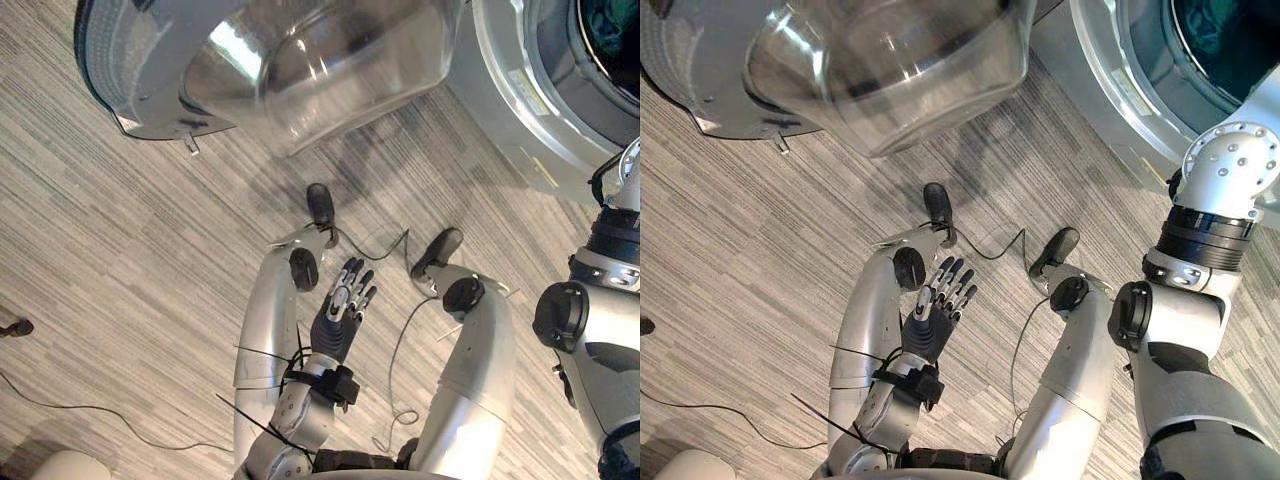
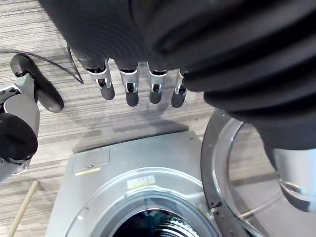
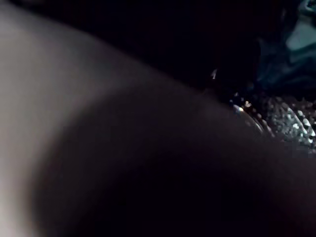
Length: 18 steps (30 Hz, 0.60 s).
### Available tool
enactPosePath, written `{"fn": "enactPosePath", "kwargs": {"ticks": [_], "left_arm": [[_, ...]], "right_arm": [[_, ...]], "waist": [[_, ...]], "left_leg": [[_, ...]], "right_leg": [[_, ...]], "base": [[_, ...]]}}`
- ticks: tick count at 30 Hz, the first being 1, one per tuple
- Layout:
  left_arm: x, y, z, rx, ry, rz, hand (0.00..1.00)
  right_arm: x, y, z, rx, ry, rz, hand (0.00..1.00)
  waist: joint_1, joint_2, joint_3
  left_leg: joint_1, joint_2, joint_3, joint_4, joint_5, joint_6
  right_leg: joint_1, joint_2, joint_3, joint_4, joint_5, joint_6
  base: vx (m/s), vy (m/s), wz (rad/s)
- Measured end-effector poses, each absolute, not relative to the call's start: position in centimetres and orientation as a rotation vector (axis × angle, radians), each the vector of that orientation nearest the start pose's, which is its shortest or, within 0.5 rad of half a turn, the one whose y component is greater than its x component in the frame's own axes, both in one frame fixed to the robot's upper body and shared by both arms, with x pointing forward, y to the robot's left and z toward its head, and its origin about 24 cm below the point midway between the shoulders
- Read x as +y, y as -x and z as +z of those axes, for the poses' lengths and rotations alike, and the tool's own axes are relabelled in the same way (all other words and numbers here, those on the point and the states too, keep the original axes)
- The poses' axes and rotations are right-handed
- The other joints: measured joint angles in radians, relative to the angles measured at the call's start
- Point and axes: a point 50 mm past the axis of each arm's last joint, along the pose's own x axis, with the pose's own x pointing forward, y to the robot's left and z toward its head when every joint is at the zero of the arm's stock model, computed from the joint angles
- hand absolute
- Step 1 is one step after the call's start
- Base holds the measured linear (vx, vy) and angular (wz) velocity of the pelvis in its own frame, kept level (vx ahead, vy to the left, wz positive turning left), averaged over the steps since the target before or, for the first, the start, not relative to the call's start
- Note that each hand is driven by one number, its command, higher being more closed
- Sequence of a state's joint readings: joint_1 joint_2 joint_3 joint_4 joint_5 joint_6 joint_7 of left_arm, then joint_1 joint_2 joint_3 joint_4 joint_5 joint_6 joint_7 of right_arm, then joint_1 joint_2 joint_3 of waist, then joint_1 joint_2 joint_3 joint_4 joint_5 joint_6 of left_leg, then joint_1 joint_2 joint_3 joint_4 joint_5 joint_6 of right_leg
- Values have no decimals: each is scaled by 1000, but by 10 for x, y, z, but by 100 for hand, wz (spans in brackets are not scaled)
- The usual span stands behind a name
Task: Pick up the laundry basket with both hands and put the clothes into the washing machine.
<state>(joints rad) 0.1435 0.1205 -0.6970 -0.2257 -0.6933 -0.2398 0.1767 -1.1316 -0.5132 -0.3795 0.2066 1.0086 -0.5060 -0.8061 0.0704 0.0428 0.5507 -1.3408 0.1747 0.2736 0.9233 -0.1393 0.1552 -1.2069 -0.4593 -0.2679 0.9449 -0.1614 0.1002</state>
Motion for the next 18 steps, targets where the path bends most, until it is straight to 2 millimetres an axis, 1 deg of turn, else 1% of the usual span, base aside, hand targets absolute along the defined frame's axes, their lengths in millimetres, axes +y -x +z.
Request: {"fn": "enactPosePath", "kwargs": {"ticks": [1, 2, 4, 5, 6, 7, 8, 9, 10, 11, 12, 13, 14, 16, 17, 18], "left_arm": [[35, -183, 63, 35, 742, -400, 0], [35, -183, 63, 36, 740, -399, 0], [35, -183, 60, 47, 736, -397, 0], [34, -183, 56, 61, 727, -402, 0], [34, -182, 54, 66, 723, -409, 0], [33, -180, 52, 80, 714, -422, 0], [33, -179, 51, 87, 708, -427, 0], [33, -180, 49, 91, 702, -428, 0], [31, -184, 46, 100, 682, -441, 0], [26, -185, 40, 129, 668, -459, 0], [24, -184, 38, 142, 670, -462, 0], [26, -184, 36, 150, 658, -463, 0], [28, -184, 35, 150, 651, -460, 0], [28, -186, 36, 148, 645, -463, 0], [27, -187, 36, 148, 646, -461, 0], [27, -187, 36, 148, 646, -460, 0]], "right_arm": [[-298, -290, 367, -1103, -1344, -574, 0], [-296, -295, 367, -1093, -1340, -579, 0], [-284, -313, 377, -1051, -1295, -539, 0], [-272, -324, 386, -1021, -1237, -494, 0], [-266, -328, 393, -1011, -1211, -465, 0], [-254, -334, 406, -993, -1162, -407, 0], [-243, -338, 417, -970, -1111, -349, 0], [-237, -341, 421, -951, -1086, -324, 0], [-226, -345, 429, -921, -1030, -282, 0], [-217, -349, 430, -894, -973, -239, 0], [-211, -351, 430, -880, -944, -221, 0], [-205, -356, 429, -862, -914, -201, 0], [-199, -361, 425, -838, -903, -190, 0], [-203, -368, 418, -789, -905, -220, 0], [-206, -373, 412, -750, -904, -248, 0], [-205, -376, 410, -732, -899, -255, 0]], "waist": [[-1, 1, 0], [-2, 1, 0], [-3, 2, -1], [-6, 3, -5], [-8, 3, -5], [-10, 3, -5], [-8, 4, -5], [-7, 4, -5], [-7, 9, -7], [16, 8, -10], [21, 13, -13], [7, 16, -23], [0, 22, -27], [-1, 22, -28], [0, 24, -29], [3, 24, -29]], "left_leg": [[13, 3, 7, -3, -3, 5], [21, 6, 13, -5, -8, 11], [35, 24, 31, -8, -10, 14], [37, 37, 49, -9, -13, 19], [37, 43, 60, -10, -13, 18], [37, 60, 82, -10, -11, 15], [33, 73, 88, -16, -1, 1], [32, 74, 86, -29, 8, -13], [13, 70, 65, -7, 5, -63], [19, 63, -30, 131, -31, -58], [52, 59, -43, 97, -95, -35], [33, 55, -51, 95, -71, -68], [21, 54, -63, 77, -61, -78], [22, 52, -64, 36, -48, -98], [29, 51, -60, -12, -32, -123], [32, 51, -60, -28, -26, -131]], "right_leg": [[9, 1, 3, -6, 0, 0], [14, 1, 3, -8, 0, 1], [14, 0, 6, -5, -1, 1], [-6, -4, 14, 9, -4, 4], [-16, -8, 18, 25, -14, 9], [-32, -10, 24, 73, -39, 13], [-49, -10, 27, 81, -52, 8], [-53, -9, 19, 72, -50, 6], [-51, -6, -18, 19, -49, 4], [-56, 7, -40, 27, -45, 12], [-51, 7, -39, 75, -47, 16], [-30, 3, -33, 77, -34, -33], [-34, 5, -52, 65, -34, -31], [-34, 5, -69, 47, -34, -31], [-31, 7, -83, 24, -34, -31], [-29, 7, -91, 17, -34, -31]], "base": [[-46, 18, -10], [-80, 16, -22], [-106, 2, -36], [-110, -16, -34], [-196, -66, -31], [-180, -82, -26], [-196, -90, -25], [-178, -68, -31], [-202, -69, -62], [-161, -67, -76], [-112, -61, -53], [-124, -52, -11], [-152, -45, 16], [-172, -55, 23], [-158, -71, 29], [-141, -76, 31]]}}
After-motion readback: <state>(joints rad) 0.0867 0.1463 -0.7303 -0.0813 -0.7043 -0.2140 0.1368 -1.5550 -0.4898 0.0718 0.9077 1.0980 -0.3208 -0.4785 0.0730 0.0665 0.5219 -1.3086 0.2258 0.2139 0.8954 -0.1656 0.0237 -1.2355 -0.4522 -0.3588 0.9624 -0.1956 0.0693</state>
